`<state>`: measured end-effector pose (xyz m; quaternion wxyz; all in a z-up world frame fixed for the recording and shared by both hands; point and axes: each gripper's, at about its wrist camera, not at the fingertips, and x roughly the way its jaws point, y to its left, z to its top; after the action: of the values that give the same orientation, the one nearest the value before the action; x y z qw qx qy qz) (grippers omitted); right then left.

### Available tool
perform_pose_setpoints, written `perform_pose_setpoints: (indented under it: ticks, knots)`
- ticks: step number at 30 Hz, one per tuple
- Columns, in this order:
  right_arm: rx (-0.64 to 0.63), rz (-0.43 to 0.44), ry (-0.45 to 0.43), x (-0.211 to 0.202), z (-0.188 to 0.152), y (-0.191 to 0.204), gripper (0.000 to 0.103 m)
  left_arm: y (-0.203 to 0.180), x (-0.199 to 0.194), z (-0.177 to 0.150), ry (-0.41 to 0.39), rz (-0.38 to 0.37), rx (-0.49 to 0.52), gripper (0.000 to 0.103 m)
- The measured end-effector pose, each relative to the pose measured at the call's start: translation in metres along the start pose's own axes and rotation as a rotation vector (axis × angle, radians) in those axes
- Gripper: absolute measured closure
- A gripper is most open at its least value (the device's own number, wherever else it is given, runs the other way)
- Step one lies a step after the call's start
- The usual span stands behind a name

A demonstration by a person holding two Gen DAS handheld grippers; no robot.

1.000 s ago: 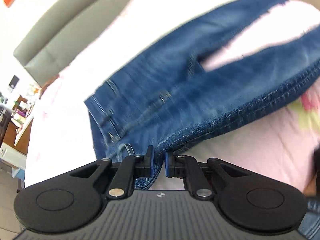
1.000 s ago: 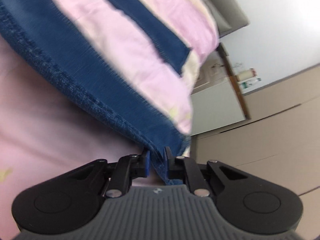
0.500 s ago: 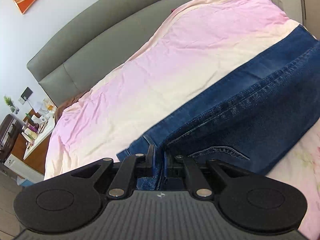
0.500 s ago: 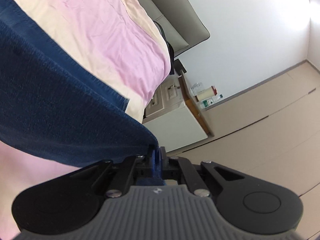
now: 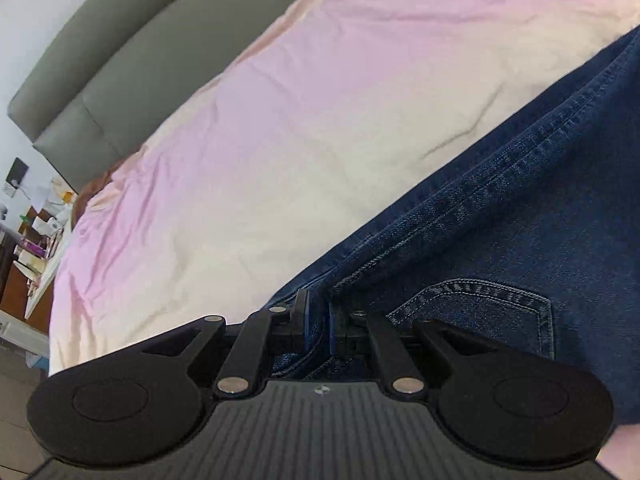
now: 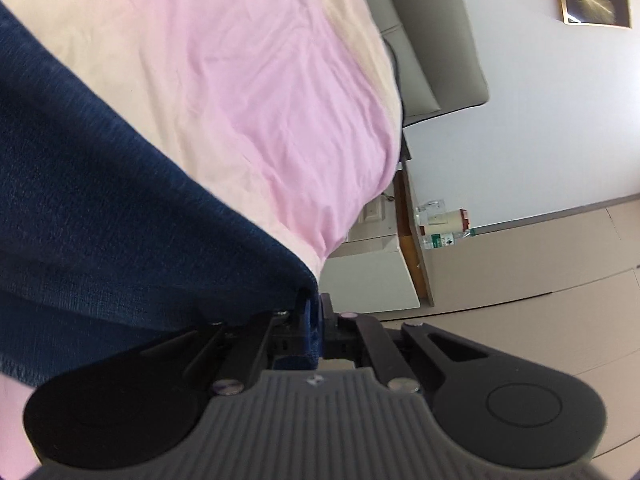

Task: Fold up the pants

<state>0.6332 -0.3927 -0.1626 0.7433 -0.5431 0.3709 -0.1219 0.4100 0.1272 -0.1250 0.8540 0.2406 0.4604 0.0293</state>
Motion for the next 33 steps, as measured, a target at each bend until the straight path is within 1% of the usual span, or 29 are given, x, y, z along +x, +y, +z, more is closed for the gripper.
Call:
perform_pose_setpoints:
  ticks: [3,6,10,11,12,13,14,15,17,18,19,20,21,24,25,26,27,28,29,33]
  knots:
    - [-0.054,-0.022,0.025,0.008,0.004,0.010,0.103,-0.008,0.015,-0.001,0.005,0.009,0.036,0.093]
    - [-0.080,-0.026,0.042,0.011,0.003,0.010,0.103,-0.006,0.026,0.005,0.015,0.015,0.022,0.093]
    - [-0.091,-0.031,0.059,0.012,0.006,0.007,0.103,-0.003,0.026,0.019,-0.029,0.047,-0.014,0.093]
    - [-0.091,-0.036,0.068,0.012,0.007,0.009,0.103,-0.003,0.030,0.021,-0.016,0.038,-0.014,0.092]
    - [-0.091,-0.042,0.078,0.013,0.008,0.012,0.103,-0.002,0.036,0.020,0.014,0.023,-0.017,0.091]
    - [-0.093,-0.044,0.088,0.015,0.009,0.015,0.103,-0.003,0.041,0.019,0.029,0.023,-0.024,0.084]
    - [-0.096,-0.046,0.092,0.018,0.010,0.018,0.103,-0.003,0.042,0.016,0.026,0.038,-0.017,0.075]
    - [-0.100,-0.051,0.091,0.019,0.011,0.020,0.103,-0.004,0.043,0.013,0.023,0.050,-0.004,0.071]
    - [-0.101,-0.060,0.093,0.022,0.013,0.024,0.103,-0.002,0.040,0.009,0.015,0.072,0.002,0.042]
    - [-0.097,-0.061,0.096,0.023,0.015,0.025,0.103,0.002,0.036,0.009,0.002,0.065,-0.015,0.036]
    - [-0.092,-0.062,0.096,0.024,0.016,0.025,0.103,0.011,0.032,0.008,-0.003,0.044,-0.052,0.028]
    - [-0.086,-0.062,0.096,0.026,0.018,0.026,0.103,0.021,0.026,0.006,-0.001,0.018,-0.102,0.025]
    - [-0.081,-0.062,0.098,0.026,0.019,0.026,0.103,0.032,0.021,0.004,0.003,-0.010,-0.155,0.025]
    - [-0.077,-0.068,0.106,0.029,0.021,0.029,0.103,0.060,0.003,-0.009,0.009,-0.034,-0.261,0.025]
    - [-0.078,-0.077,0.106,0.028,0.021,0.030,0.095,0.067,-0.004,-0.017,0.015,-0.042,-0.288,0.025]
    - [-0.075,-0.076,0.106,0.026,0.021,0.030,0.069,0.076,-0.010,-0.026,0.022,-0.055,-0.321,0.024]
    - [-0.066,-0.076,0.102,0.023,0.020,0.030,0.055,0.082,-0.016,-0.033,0.034,-0.064,-0.351,0.024]
    - [-0.051,-0.071,0.090,0.018,0.019,0.027,0.036,0.089,-0.021,-0.043,0.052,-0.063,-0.380,0.024]
    - [-0.026,-0.065,0.077,0.014,0.017,0.022,0.033,0.094,-0.025,-0.052,0.066,-0.060,-0.396,0.024]
    - [0.138,0.005,0.076,-0.002,0.001,-0.011,0.033,0.096,-0.036,-0.078,0.141,-0.016,-0.400,0.024]
